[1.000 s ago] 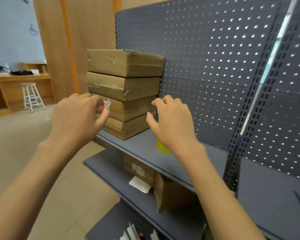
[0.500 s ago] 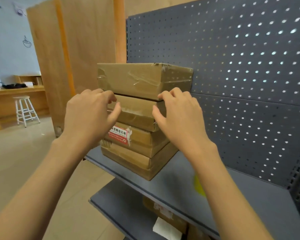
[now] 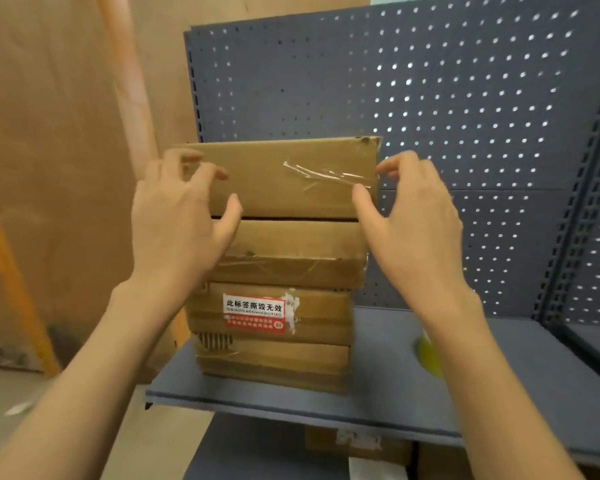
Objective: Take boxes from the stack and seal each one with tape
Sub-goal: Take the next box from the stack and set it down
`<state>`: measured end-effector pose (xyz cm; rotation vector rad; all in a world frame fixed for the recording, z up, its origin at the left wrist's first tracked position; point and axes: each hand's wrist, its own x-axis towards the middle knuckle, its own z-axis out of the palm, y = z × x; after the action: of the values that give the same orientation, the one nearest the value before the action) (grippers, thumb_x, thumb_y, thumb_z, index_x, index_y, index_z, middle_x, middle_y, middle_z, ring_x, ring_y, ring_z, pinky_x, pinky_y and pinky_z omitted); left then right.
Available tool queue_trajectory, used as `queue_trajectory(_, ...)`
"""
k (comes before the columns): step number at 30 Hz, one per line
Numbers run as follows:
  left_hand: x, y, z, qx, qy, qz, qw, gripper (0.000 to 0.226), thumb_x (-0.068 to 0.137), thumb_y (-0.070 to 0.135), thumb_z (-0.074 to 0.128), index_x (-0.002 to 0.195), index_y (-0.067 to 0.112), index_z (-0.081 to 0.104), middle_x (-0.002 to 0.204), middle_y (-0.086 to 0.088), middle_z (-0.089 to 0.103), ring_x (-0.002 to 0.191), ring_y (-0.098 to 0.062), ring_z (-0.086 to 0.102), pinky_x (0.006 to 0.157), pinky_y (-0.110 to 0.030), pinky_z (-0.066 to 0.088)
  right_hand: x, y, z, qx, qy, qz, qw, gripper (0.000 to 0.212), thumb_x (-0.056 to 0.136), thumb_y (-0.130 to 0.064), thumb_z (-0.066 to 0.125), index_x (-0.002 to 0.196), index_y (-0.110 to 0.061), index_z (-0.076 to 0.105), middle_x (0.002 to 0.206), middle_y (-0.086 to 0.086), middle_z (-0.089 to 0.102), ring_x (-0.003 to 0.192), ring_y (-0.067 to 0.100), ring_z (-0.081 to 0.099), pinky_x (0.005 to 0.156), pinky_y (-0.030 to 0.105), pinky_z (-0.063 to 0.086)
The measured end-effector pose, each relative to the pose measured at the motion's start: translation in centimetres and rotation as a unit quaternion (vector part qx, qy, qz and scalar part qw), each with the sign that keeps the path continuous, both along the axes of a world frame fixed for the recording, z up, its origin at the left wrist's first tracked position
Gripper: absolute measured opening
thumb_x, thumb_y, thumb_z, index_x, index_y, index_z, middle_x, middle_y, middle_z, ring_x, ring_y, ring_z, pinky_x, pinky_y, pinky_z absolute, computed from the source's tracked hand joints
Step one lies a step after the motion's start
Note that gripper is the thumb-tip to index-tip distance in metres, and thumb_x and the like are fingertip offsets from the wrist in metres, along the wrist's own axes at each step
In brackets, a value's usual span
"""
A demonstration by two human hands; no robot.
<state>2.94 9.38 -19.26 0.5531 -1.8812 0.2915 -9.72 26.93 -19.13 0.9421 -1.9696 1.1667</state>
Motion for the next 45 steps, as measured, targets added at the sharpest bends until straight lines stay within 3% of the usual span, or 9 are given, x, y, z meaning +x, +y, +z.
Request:
queue_trajectory(3,-0.2,-1.6,0.6,0.146,0.069,-0.095,0.982,0.057,0.085,0.03,0.065,0.134,0.008,0.043,0.14,-0.019,0.033,0.13,-0.038,0.031,0.107,-0.039,0.024,0.6,-1.4,0.3,-0.109,-0.158,0.092,0.977,0.058,0.09,-0.043,0.059,0.137,-0.025,0.03,0.129,-0.005,0.033,0.121,0.013,0.036,0.101,0.032,0.035)
queue_trajectory(6,-1.1,-3.3,1.4,0.358,0.152,-0.225,0.894,0.07,0.086,0.04,0.064,0.141,0.013,0.03,0.142,-0.009,0.031,0.13,-0.023,0.034,0.109,-0.031,0.026,0.5,-2.6,1.3,-0.17,-0.299,0.142,0.928,0.081,0.087,-0.05,0.06,0.15,-0.027,0.014,0.151,-0.001,0.021,0.136,0.016,0.028,0.102,0.033,0.031)
queue_trajectory(12,-2.8,-6.0,3.2,0.546,0.209,-0.315,0.747,0.068,0.085,0.062,0.056,0.134,0.017,0.043,0.118,0.007,0.052,0.093,-0.005,0.052,0.067,-0.02,0.036,-0.6,-4.7,3.6,-0.205,-0.443,0.163,0.857,0.1,0.071,-0.071,0.063,0.149,-0.018,0.028,0.147,-0.003,0.04,0.13,0.019,0.044,0.108,0.04,0.036)
queue_trajectory(15,-3.1,-7.0,3.7,0.587,0.212,-0.338,0.704,0.07,0.076,0.067,0.062,0.126,0.018,0.054,0.113,0.005,0.062,0.096,-0.012,0.059,0.067,-0.025,0.042,-0.7,-5.1,4.0,-0.176,-0.454,0.169,0.857,0.071,0.076,-0.071,0.058,0.124,-0.02,0.05,0.123,-0.007,0.055,0.107,0.013,0.054,0.092,0.035,0.043)
queue_trajectory(17,-3.1,-7.2,3.9,0.596,0.206,-0.334,0.7,0.069,0.075,0.065,0.064,0.125,0.018,0.055,0.108,0.004,0.063,0.095,-0.014,0.06,0.065,-0.028,0.042,-0.7,-5.4,4.0,-0.166,-0.448,0.166,0.863,0.044,0.085,-0.065,0.052,0.099,-0.023,0.05,0.105,-0.007,0.057,0.091,0.009,0.054,0.083,0.033,0.044)
queue_trajectory(22,-3.0,-6.8,4.0,0.585,0.217,-0.369,0.689,0.043,0.081,0.054,0.064,0.109,0.022,0.059,0.092,0.007,0.063,0.082,-0.01,0.06,0.063,-0.025,0.044,-0.6,-5.5,3.7,-0.195,-0.429,0.175,0.864,0.036,0.086,-0.061,0.053,0.096,-0.027,0.058,0.102,-0.007,0.064,0.093,0.01,0.061,0.078,0.029,0.048)
queue_trajectory(27,-3.0,-5.1,4.2,0.499,0.234,-0.417,0.722,0.025,0.09,0.046,0.055,0.107,0.028,0.054,0.094,0.015,0.055,0.083,0.001,0.05,0.065,-0.017,0.043,-1.3,-4.6,3.4,-0.263,-0.368,0.194,0.871,0.037,0.083,-0.057,0.056,0.104,-0.027,0.061,0.103,-0.009,0.064,0.095,0.01,0.06,0.076,0.029,0.048)
queue_trajectory(33,-3.7,-3.0,4.7,0.435,0.247,-0.451,0.739,0.031,0.073,0.052,0.059,0.097,0.032,0.058,0.096,0.013,0.06,0.089,-0.003,0.055,0.083,-0.028,0.047,-2.6,-2.7,2.9,-0.331,-0.301,0.218,0.868,0.045,0.073,-0.052,0.052,0.105,-0.023,0.063,0.106,-0.007,0.065,0.097,0.006,0.059,0.087,0.025,0.046)
queue_trajectory(45,-9.9,10.0,3.5,0.379,0.284,-0.454,0.755,0.026,0.075,0.049,0.057,0.096,0.034,0.055,0.094,0.017,0.056,0.084,0.005,0.052,0.077,-0.02,0.045,-10.1,8.7,1.5,-0.354,-0.274,0.269,0.853,0.068,0.055,-0.064,0.052,0.108,-0.022,0.063,0.117,-0.002,0.064,0.114,0.014,0.056,0.103,0.036,0.041)
